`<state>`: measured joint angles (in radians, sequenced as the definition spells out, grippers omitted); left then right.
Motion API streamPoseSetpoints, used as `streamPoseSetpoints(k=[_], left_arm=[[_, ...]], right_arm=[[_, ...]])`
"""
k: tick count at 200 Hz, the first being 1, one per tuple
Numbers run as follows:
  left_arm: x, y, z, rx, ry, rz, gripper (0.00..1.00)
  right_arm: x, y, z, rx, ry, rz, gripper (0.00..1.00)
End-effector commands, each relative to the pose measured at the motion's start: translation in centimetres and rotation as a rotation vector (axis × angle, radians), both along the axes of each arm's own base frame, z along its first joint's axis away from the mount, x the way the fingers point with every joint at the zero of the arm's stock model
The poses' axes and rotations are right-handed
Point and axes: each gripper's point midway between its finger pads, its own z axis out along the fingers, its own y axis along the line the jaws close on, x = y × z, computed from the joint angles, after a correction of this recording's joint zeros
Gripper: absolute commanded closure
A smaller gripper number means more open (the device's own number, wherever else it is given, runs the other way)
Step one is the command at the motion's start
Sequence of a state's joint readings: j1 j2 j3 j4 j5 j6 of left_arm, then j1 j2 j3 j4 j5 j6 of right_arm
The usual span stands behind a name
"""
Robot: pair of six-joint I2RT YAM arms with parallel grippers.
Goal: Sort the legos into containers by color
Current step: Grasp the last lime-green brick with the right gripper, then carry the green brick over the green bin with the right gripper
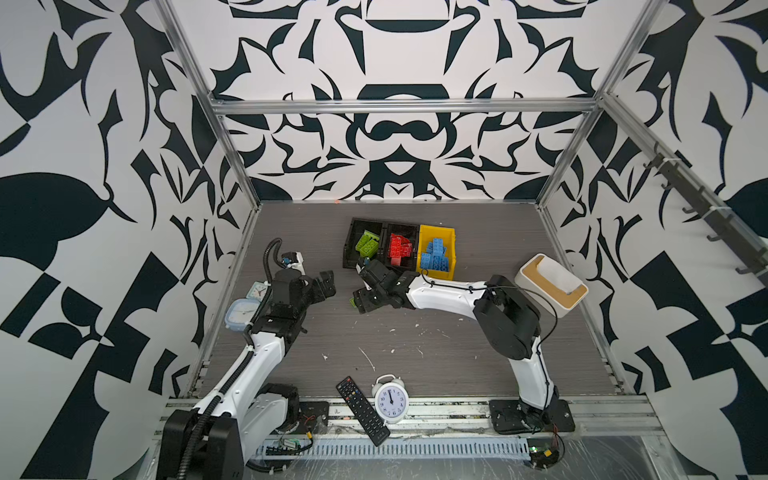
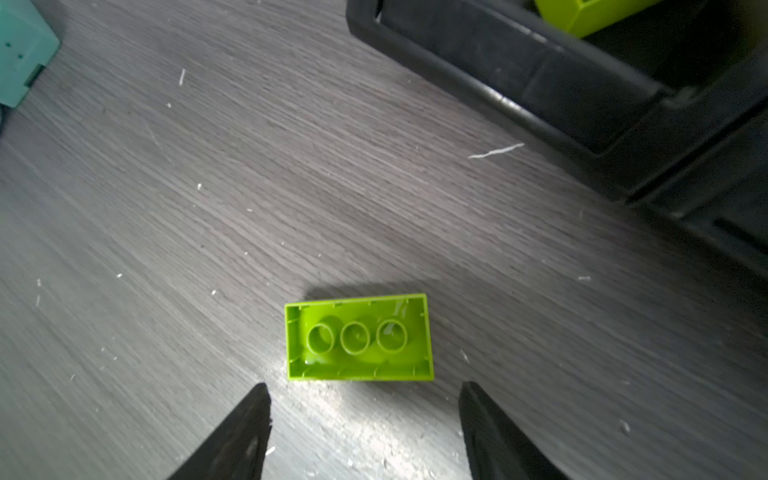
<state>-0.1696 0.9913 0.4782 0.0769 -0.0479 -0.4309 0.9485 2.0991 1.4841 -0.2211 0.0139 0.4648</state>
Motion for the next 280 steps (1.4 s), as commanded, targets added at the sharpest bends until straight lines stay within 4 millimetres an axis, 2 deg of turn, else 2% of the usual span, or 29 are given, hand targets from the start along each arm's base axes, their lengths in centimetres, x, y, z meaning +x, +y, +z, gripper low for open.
streamPoseSetpoints(k=[1, 55, 97, 127, 148, 163, 174, 197, 219, 252, 280], left_arm=[[-0.2, 0.1, -0.5, -0.013, 0.024, 0.007, 0.00], [-0.3, 0.1, -0.4, -0.013, 0.024, 0.007, 0.00], [-0.4, 0.4, -0.2, -0.007, 0.012, 0.020, 0.00], [-0.6, 0.7, 0.0, 0.001, 0.003, 0.036, 0.00], [-0.8, 0.9, 0.2, 0.002, -0.010, 0.046, 0.00], [-1.0, 1.2, 0.4, 0.006, -0.019, 0.056, 0.00], [-1.1, 1.4, 0.4, 0.013, -0.021, 0.069, 0.00], [-1.2, 2.0, 0.2, 0.017, -0.017, 0.099, 0.00], [-1.2, 2.4, 0.0, 0.013, -0.006, 0.115, 0.00], [-1.2, 2.5, -0.1, 0.010, 0.001, 0.122, 0.00], [-1.3, 2.9, -0.2, 0.015, 0.010, 0.135, 0.00]], right_arm=[[0.7, 1.3, 1.1, 0.045, -0.013, 0.000, 0.25], [1.1, 3.2, 0.6, 0.065, 0.013, 0.029, 0.25], [2.4, 5.0, 0.8, 0.090, -0.014, 0.039, 0.24], [1.7, 6.4, 0.0, 0.073, -0.013, 0.092, 0.29], [1.0, 6.7, -0.4, 0.007, -0.039, 0.125, 0.28], [1.3, 6.2, 0.5, 0.001, -0.079, 0.105, 0.27], [1.9, 5.7, 1.9, 0.011, -0.124, 0.071, 0.26], [2.5, 3.7, 4.3, -0.017, -0.189, 0.003, 0.24], [1.5, 2.8, 5.0, 0.011, -0.150, -0.025, 0.24], [-1.3, 4.0, 2.9, 0.075, -0.018, -0.010, 0.23], [-2.2, 5.0, 1.4, 0.098, 0.022, 0.001, 0.24]])
